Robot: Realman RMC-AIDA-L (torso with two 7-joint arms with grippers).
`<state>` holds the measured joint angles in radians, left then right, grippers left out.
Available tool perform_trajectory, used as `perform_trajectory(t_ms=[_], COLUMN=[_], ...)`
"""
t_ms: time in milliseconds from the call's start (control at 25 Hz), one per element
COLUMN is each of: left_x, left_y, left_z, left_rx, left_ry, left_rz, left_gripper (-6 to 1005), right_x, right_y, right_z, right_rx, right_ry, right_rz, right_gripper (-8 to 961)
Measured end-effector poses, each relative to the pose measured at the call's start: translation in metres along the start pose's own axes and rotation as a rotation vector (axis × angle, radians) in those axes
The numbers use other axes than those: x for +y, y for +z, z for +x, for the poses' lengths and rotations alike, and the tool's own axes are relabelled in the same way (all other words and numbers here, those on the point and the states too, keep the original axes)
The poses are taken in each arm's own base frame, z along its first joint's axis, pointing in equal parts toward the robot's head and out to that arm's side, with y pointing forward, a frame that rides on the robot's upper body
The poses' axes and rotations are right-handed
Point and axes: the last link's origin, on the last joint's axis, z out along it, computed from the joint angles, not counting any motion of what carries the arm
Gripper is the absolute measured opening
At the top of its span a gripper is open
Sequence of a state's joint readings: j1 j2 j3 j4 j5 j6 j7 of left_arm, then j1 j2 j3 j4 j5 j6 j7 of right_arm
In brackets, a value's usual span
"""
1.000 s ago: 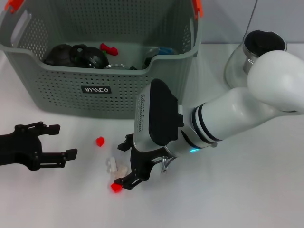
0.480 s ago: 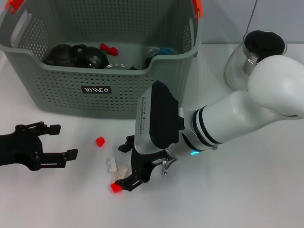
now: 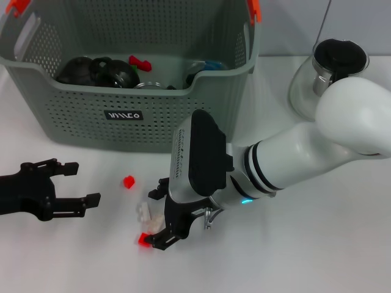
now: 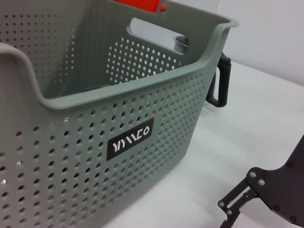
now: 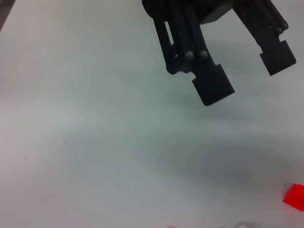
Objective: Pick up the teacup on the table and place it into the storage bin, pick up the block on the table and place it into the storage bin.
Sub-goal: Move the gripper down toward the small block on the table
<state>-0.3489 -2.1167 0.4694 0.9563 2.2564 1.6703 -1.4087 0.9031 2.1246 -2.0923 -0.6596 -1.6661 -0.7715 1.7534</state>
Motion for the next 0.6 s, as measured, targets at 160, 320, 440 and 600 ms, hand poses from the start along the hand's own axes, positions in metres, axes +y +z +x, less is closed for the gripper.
perform_trajectory(t_ms=[160,320,440,600], left_x=[0.0001,0.0003,0.0003,0.0002], left_y=[0.0000,-0.0003,-0.0003,0.0001], left_z=[-0.0003,-0.0009,-0.0009,-0.0002], left_rx=[0.000,0.000,0.000,0.000], left_ry=[0.000,0.002,0.005,0.007], left_rz=[0.000,0.000,0.000,0.000], left_gripper=[887,887,886,886], right_x=[0.0000,-0.0001,-0.0002,-0.0003], right_y=[0.0000,0.0000,0.0000,0.0001], right_z=[-0.0002,0.0002,0.0010,0.0019], right_rx=[0.000,0.001,0.003,0.005], right_ry=[0.005,0.010,0.013,0.016], right_rz=[0.000,0.000,0.000,0.001], right_gripper=[927,908,847,694])
